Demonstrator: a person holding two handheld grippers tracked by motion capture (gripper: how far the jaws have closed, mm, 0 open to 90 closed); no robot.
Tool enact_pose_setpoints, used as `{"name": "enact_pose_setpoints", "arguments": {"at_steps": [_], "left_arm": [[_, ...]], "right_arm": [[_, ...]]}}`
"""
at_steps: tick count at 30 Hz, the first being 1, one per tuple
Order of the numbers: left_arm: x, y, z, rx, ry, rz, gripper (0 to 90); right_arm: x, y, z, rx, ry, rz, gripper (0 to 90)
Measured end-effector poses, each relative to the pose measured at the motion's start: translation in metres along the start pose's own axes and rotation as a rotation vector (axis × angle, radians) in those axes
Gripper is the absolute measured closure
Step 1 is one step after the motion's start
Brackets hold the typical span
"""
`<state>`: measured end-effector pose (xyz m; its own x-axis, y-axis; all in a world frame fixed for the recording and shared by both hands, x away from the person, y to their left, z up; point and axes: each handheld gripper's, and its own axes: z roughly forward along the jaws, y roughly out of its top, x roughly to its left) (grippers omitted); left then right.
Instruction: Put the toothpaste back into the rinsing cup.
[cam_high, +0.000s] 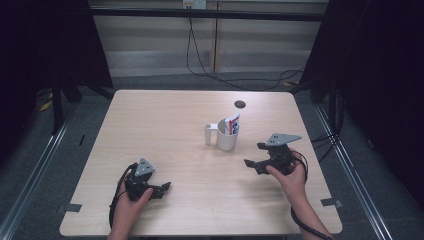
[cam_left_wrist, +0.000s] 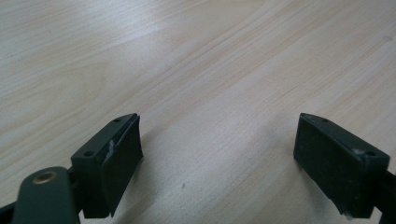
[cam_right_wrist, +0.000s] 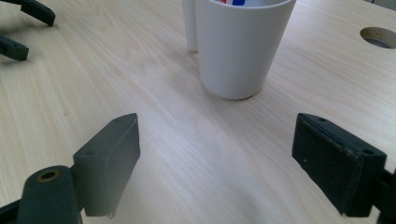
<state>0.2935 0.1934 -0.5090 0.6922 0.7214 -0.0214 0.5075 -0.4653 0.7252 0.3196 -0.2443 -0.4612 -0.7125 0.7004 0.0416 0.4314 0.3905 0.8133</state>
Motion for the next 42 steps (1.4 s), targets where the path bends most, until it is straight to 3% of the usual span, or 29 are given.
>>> {"name": "enact_pose_setpoints", "arguments": {"at_steps": [20, 42], "left_arm": [[0.001, 0.0, 0.0, 0.007, 0.0, 0.009, 14.9], [0.0, 0.0, 0.0, 0.003, 0.0, 0.003, 14.9]], "right_arm": [[0.005, -0.024, -0.009, 0.081, 0.009, -0.026, 15.0], [0.005, -0.053, -0.02, 0.112, -0.004, 0.003, 15.0]]}}
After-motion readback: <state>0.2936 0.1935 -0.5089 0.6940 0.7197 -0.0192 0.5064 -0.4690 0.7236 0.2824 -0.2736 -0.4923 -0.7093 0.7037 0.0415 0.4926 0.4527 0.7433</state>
